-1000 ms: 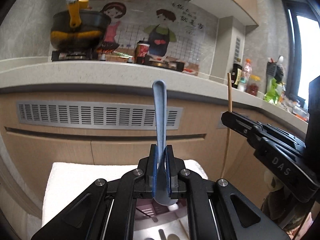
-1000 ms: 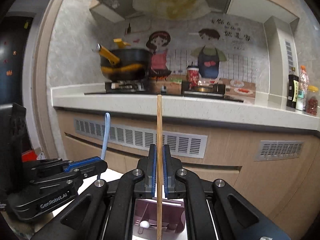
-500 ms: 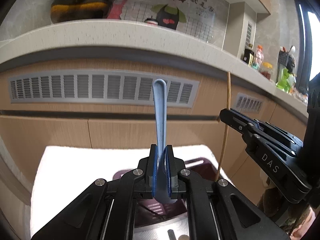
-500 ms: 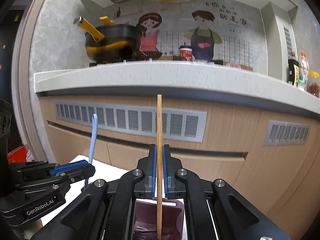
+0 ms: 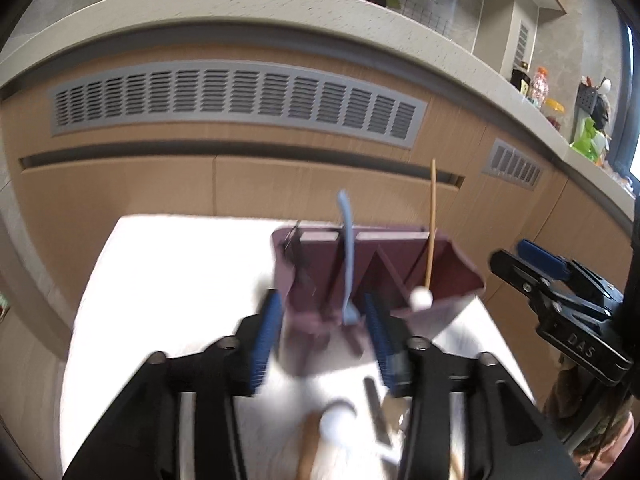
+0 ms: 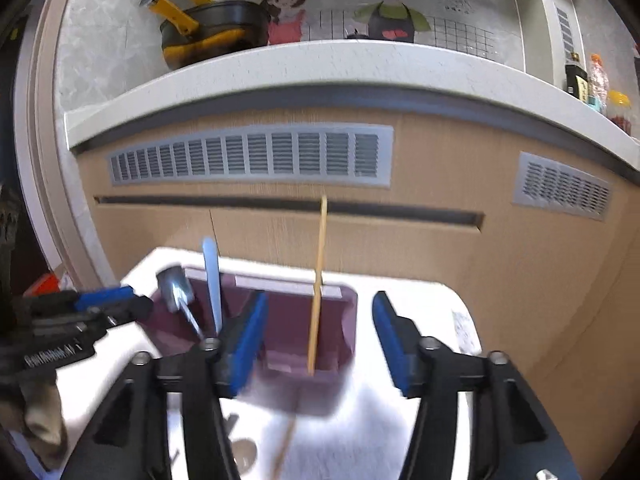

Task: Organize utensils
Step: 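Lift the chopstick and blue-grey spoon and drop them into the maroon caddy, then grasp the white plastic spoon by its handle with the right tool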

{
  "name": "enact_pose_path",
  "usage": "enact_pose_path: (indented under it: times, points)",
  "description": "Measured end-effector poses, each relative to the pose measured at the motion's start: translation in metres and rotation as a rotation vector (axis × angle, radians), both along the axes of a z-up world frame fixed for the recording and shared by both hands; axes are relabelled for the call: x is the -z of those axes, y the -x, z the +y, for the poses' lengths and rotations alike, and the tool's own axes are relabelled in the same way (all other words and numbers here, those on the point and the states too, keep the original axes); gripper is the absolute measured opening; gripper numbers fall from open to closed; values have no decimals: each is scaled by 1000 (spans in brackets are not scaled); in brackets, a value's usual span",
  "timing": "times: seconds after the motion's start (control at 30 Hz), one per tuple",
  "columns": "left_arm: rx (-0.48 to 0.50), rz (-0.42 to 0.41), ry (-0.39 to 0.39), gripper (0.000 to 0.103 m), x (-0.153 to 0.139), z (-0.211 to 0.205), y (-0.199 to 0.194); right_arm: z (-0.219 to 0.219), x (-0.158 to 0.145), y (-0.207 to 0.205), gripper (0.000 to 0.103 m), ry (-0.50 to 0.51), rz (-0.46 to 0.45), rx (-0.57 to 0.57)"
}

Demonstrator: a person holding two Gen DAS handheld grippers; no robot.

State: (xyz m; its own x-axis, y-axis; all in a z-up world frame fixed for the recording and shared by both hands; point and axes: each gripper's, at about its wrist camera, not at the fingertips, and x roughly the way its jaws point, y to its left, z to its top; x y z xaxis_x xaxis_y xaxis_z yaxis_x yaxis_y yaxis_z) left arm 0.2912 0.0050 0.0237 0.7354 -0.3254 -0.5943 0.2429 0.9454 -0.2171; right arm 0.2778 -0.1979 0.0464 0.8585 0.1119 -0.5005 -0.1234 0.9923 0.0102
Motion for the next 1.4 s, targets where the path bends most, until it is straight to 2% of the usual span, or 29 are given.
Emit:
enact_pose_path:
  times: [0.07, 0.13, 0.23, 0.3, 0.4, 0.53, 0.57, 0.6, 0.63, 0.73, 0.83, 0.9, 0.97, 1.03, 1.1, 1.23, 1.4]
  points:
    - [-9, 14, -8, 53, 5, 6, 13, 1, 6, 13, 64, 27, 14, 7]
    - [-24, 29, -16, 62, 10, 13, 27, 3, 13, 27, 74, 46, 41, 6]
    - [-49, 51, -20, 67, 16, 22, 46, 8, 21, 45, 87, 66, 75, -3]
    - [-60, 70, -22, 69, 21, 27, 57, 15, 29, 58, 89, 94, 95, -19]
    - [-84, 108, -36, 79, 31, 34, 72, 28, 41, 68, 91, 147, 138, -35]
    - [-119, 131, -61, 80, 40, 44, 86, 44, 62, 79, 92, 209, 199, -66]
    - [-127, 141, -60, 80, 43, 47, 89, 46, 65, 81, 94, 219, 206, -74]
    - [-134, 147, -61, 82, 45, 50, 91, 50, 68, 83, 101, 231, 216, -86]
    - [-143, 156, -69, 86, 48, 53, 93, 53, 70, 84, 102, 239, 225, -99]
    - [-167, 156, -84, 88, 51, 59, 96, 59, 71, 87, 102, 210, 239, -158]
    - [-179, 162, -73, 88, 52, 65, 97, 64, 70, 80, 102, 102, 263, -260]
    - [-188, 174, -68, 88, 53, 69, 97, 71, 72, 69, 102, 69, 281, -325]
    - [-203, 182, -63, 91, 54, 73, 97, 79, 77, 57, 95, 74, 309, -357]
    - [-220, 185, -55, 92, 54, 79, 97, 91, 83, 41, 72, 106, 340, -371]
    - [-232, 188, -40, 92, 55, 85, 95, 103, 91, 27, 62, 134, 379, -398]
    - [-246, 195, -13, 93, 57, 94, 94, 121, 106, 7, 55, 143, 438, -412]
    - [-238, 203, 2, 94, 60, 96, 93, 126, 109, 0, 54, 90, 482, -427]
